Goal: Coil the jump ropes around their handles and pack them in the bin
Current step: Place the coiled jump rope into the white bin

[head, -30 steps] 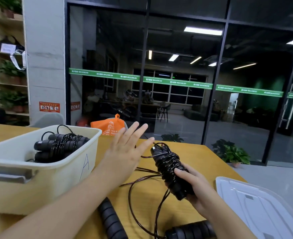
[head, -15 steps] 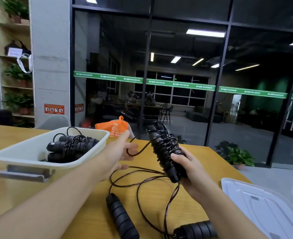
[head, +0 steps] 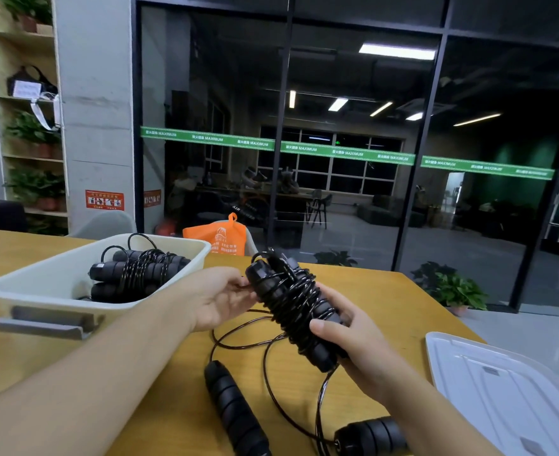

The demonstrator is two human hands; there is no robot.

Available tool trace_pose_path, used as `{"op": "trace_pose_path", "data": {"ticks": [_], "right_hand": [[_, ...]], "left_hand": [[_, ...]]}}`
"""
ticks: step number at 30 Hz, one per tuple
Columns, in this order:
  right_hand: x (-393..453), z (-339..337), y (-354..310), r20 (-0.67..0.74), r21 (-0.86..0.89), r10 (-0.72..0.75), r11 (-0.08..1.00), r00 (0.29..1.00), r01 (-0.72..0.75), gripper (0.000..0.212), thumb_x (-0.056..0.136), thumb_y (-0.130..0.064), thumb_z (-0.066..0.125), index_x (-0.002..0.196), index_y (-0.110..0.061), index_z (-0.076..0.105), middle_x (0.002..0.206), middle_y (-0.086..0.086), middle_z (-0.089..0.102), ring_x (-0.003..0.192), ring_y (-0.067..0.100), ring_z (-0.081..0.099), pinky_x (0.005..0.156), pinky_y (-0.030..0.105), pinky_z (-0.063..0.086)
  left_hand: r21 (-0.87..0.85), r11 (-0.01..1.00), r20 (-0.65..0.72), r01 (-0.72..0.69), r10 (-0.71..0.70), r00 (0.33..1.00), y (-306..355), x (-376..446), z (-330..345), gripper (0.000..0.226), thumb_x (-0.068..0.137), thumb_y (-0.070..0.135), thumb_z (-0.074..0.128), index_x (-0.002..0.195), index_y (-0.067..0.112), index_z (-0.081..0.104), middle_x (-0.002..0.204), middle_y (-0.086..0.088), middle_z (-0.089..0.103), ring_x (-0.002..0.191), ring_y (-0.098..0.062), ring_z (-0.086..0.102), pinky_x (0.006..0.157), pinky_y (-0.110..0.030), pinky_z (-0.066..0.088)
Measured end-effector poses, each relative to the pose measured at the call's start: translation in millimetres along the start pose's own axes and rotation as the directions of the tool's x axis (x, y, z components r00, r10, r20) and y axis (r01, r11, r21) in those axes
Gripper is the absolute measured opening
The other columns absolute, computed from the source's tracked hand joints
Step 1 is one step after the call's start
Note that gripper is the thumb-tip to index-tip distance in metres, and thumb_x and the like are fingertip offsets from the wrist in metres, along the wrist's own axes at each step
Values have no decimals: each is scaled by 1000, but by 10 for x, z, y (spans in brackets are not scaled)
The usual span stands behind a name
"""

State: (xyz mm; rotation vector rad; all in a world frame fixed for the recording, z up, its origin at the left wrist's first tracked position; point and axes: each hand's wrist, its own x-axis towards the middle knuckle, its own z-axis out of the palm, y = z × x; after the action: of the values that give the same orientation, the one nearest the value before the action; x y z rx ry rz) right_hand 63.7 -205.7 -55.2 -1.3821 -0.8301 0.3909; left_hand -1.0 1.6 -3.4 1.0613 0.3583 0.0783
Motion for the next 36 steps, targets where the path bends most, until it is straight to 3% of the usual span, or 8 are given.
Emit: {"op": "trace_pose_path", "data": {"ticks": [7, 9, 11, 15, 20, 25, 28, 36], "right_hand": [[-44, -56, 27, 139, -194, 59, 981, 988, -31, 79, 68, -24, 78, 139, -31, 45, 132, -2, 60, 119, 21, 60, 103, 45, 47], [-37, -28, -5, 192, -286, 56, 958, 980, 1, 76, 73, -19, 77, 140, -34, 44, 132, -7, 60, 120, 17, 59, 103, 42, 46], [-5, 24, -35, 214, -378, 38, 924, 976, 47, 75, 77, -14, 77, 139, -38, 44, 131, -10, 60, 116, 14, 61, 102, 41, 47], [148, 175, -115, 137, -544, -65, 829, 988, 130, 77, 77, -19, 78, 137, -51, 42, 130, -24, 54, 117, 1, 56, 103, 34, 47], [405, 426, -261, 78, -638, -210, 741, 975, 211, 78, 75, -28, 79, 140, -47, 39, 130, -25, 45, 122, -2, 45, 104, 33, 44], [642, 825, -399, 19, -665, -256, 719, 966, 204, 66, 71, -32, 81, 122, -39, 40, 114, -21, 52, 96, 9, 59, 82, 35, 55], [808, 1055, -445, -34, -599, -283, 774, 959, 207, 59, 70, -32, 83, 117, -28, 46, 109, -15, 50, 100, 9, 55, 83, 33, 54], [1058, 1488, -374, 45, -525, -302, 804, 952, 280, 40, 79, -23, 76, 117, -17, 65, 107, -3, 63, 99, 9, 57, 88, 30, 52]], "left_hand": [[419, 906, 167, 56, -137, 976, 92, -70, 51, 22, 95, 6, 42, 87, 6, 62, 75, -9, 64, 71, -20, 60, 71, -32, 54], [562, 824, 159, 80, -202, 966, 181, -123, 88, 21, 97, 25, 48, 93, 10, 63, 76, -8, 69, 70, -20, 64, 70, -34, 53], [751, 660, 151, 37, -225, 963, 281, -142, 121, 49, 89, 53, 48, 88, 8, 66, 76, -6, 70, 68, -17, 67, 70, -32, 50], [905, 354, 246, -235, 15, 969, 438, -153, 172, 59, 76, 62, 53, 94, 9, 72, 80, -3, 71, 72, -10, 69, 70, -23, 50], [901, 86, 361, -425, 394, 845, 576, -140, -36, 46, 77, 63, 51, 78, 23, 73, 79, -4, 69, 72, -13, 68, 65, -26, 54], [890, 51, 321, -453, 635, 702, 753, -162, -362, 38, 89, 46, 51, 74, 21, 75, 73, -4, 70, 67, -8, 64, 67, -24, 48], [891, 102, 225, -442, 746, 626, 910, -166, -587, 41, 92, 39, 53, 64, 15, 72, 53, 4, 63, 47, 1, 53, 58, -26, 41], [891, 296, -30, -345, 797, 604, 946, -3, -1250, 44, 93, 36, 56, 72, 1, 72, 68, -13, 65, 63, -22, 52, 64, -30, 38]]}}
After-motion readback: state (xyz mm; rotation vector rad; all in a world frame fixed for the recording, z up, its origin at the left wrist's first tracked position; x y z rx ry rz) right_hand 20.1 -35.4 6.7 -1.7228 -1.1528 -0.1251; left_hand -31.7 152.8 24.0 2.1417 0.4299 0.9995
